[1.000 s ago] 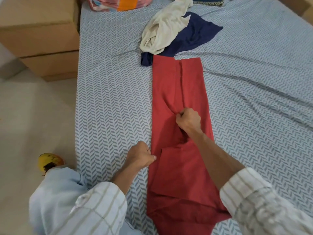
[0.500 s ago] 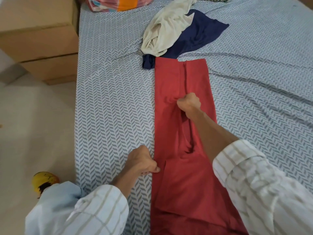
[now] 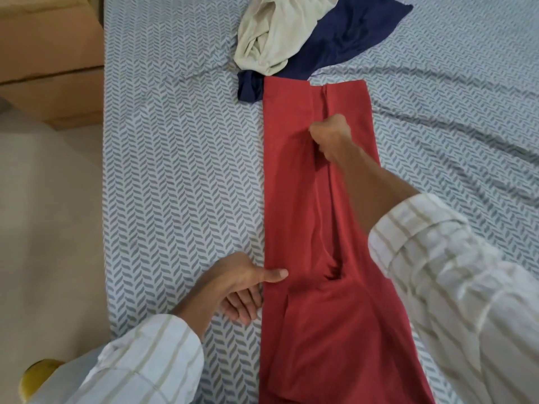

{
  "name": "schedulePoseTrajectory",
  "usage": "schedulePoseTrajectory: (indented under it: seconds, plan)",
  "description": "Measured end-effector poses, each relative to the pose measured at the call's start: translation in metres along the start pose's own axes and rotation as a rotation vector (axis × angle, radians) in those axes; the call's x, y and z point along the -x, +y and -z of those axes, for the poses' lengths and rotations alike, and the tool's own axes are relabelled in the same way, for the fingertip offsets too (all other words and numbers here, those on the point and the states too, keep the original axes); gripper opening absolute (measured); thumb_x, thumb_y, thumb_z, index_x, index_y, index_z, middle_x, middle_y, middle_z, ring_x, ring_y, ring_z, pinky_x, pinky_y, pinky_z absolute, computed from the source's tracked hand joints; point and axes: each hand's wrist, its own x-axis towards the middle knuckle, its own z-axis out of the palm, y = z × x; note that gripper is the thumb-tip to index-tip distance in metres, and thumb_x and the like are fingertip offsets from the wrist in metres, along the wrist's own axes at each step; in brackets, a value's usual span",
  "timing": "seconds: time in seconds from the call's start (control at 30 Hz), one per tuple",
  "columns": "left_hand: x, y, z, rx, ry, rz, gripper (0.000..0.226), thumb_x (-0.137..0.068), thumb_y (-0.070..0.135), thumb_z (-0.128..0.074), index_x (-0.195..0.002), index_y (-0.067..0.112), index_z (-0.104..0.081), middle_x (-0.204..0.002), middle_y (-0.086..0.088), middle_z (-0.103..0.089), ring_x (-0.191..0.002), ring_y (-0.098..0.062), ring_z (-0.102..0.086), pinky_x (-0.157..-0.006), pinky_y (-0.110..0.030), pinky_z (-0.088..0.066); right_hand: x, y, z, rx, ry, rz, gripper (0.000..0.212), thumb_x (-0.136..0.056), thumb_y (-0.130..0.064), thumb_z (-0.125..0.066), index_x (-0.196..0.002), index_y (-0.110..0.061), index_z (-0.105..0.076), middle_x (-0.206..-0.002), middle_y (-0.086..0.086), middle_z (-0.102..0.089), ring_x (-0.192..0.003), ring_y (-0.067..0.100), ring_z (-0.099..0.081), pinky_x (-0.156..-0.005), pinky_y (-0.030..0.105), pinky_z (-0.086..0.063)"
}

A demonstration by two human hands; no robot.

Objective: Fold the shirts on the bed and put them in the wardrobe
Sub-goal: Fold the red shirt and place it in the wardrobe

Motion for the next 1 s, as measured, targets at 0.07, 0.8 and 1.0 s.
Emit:
schedulePoseTrajectory:
  seconds: [0.07, 0.8, 1.0]
  plan:
    - [-0.004, 0.002, 0.004, -0.025, -0.037, 0.027, 0.080, -0.071, 0.077, -0.066, -0.085, -0.001, -0.072, -0.075, -0.016, -0.075, -0.066, -0.026, -0.074, -0.065, -0.032, -0.060, -0.010, -0.011, -0.001, 0.006, 0.013, 0.005, 0.050, -0.069, -0.034, -0.064, -0.113, -0.011, -0.064, -0.108, 0.007, -0.068, -0.090, 0.028, -0.068, -0.079, 0.041, -0.061]
    - [-0.025, 0.000, 0.014, -0.047, -0.144, 0.024, 0.084, -0.071, 0.080, -0.062, -0.087, -0.001, -0.073, -0.067, -0.012, -0.072, -0.059, -0.021, -0.071, -0.060, -0.027, -0.058, -0.095, -0.072, -0.026, 0.080, 0.108, 0.119, 0.052, -0.090, -0.024, -0.052, -0.138, -0.008, -0.042, -0.137, 0.005, -0.052, -0.123, 0.021, -0.056, -0.100, 0.032, -0.050]
    - [-0.029, 0.002, 0.014, -0.055, -0.192, 0.062, 0.081, -0.073, 0.081, -0.059, -0.082, 0.001, -0.070, -0.071, -0.010, -0.074, -0.059, -0.020, -0.069, -0.064, -0.027, -0.057, -0.102, -0.074, -0.010, 0.032, 0.193, 0.221, 0.017, -0.081, -0.018, -0.053, -0.094, -0.022, -0.062, -0.099, -0.004, -0.065, -0.085, 0.012, -0.061, -0.081, 0.025, -0.052]
